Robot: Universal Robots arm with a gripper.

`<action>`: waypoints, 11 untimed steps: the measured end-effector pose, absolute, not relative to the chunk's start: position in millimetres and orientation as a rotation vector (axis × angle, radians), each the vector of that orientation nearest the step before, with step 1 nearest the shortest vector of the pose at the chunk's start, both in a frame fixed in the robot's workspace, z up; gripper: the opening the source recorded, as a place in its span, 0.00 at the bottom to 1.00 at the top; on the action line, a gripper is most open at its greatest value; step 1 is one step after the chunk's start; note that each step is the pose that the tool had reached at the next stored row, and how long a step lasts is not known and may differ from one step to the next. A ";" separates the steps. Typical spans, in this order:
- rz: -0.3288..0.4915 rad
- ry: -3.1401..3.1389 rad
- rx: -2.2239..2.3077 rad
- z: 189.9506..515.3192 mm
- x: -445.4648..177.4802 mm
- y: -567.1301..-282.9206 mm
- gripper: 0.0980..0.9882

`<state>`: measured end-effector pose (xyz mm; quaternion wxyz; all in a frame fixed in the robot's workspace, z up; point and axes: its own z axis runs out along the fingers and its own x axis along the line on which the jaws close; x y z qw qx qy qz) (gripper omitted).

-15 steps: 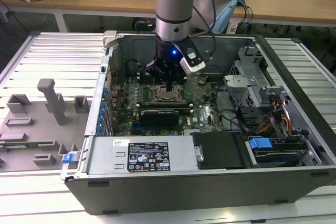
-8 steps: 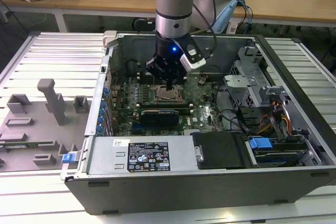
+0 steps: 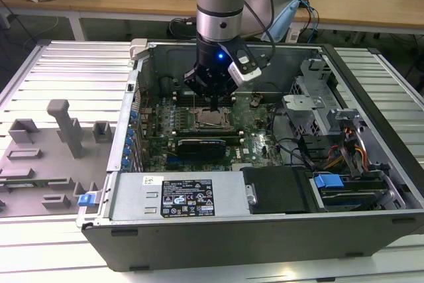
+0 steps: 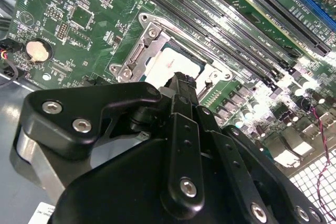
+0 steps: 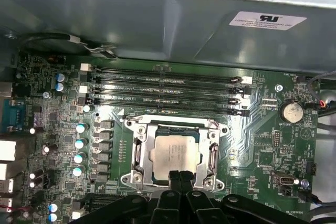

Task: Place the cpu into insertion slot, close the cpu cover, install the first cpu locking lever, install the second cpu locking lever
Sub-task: 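Close the cpu cover, then install the first cpu locking lever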

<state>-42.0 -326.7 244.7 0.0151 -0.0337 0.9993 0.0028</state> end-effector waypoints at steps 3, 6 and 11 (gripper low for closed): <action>0.008 3.110 -0.105 244.7 -42.0 -326.7 0.01; 0.008 3.110 -0.105 244.7 -42.0 -326.7 0.01; 0.008 3.110 -0.105 244.7 -42.0 -326.7 0.01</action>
